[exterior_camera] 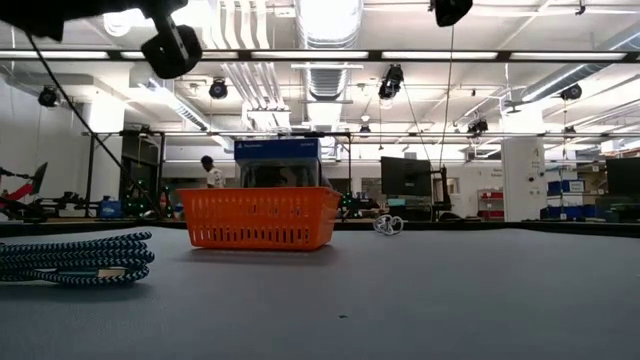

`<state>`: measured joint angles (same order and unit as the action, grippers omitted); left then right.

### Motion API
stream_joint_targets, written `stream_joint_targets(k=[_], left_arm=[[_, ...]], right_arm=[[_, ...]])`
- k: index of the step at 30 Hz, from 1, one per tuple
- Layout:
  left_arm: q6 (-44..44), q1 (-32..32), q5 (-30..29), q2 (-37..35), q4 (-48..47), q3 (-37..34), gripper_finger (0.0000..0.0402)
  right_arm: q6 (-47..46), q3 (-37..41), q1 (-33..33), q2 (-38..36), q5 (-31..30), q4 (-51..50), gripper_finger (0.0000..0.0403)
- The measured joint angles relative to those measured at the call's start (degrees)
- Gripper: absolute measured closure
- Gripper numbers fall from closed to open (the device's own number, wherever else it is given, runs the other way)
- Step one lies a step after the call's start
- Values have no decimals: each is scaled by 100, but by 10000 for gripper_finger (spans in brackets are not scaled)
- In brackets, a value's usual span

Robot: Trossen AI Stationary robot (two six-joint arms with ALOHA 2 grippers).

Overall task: Pick and place USB-C Cables
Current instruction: Put the blue charger cable into the orange bin

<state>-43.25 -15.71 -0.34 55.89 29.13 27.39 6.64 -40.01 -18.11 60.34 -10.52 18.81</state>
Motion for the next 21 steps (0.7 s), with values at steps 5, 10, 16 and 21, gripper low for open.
stream_joint_targets(k=[5,10,16,21], left_arm=[[-165,-618,-30,284,-2490,963,402],[-452,-1116,-179,713,-4214,1729,402],[-448,-1576,-174,1412,-4555,2161,402],[-427,-1914,-202,2137,-5309,2661,402]], right_arm=[[96,0,0,-180,2,-68,360],[91,0,0,-221,2,-175,360],[91,2,0,-169,4,-274,360],[175,3,0,-173,0,-400,360]])
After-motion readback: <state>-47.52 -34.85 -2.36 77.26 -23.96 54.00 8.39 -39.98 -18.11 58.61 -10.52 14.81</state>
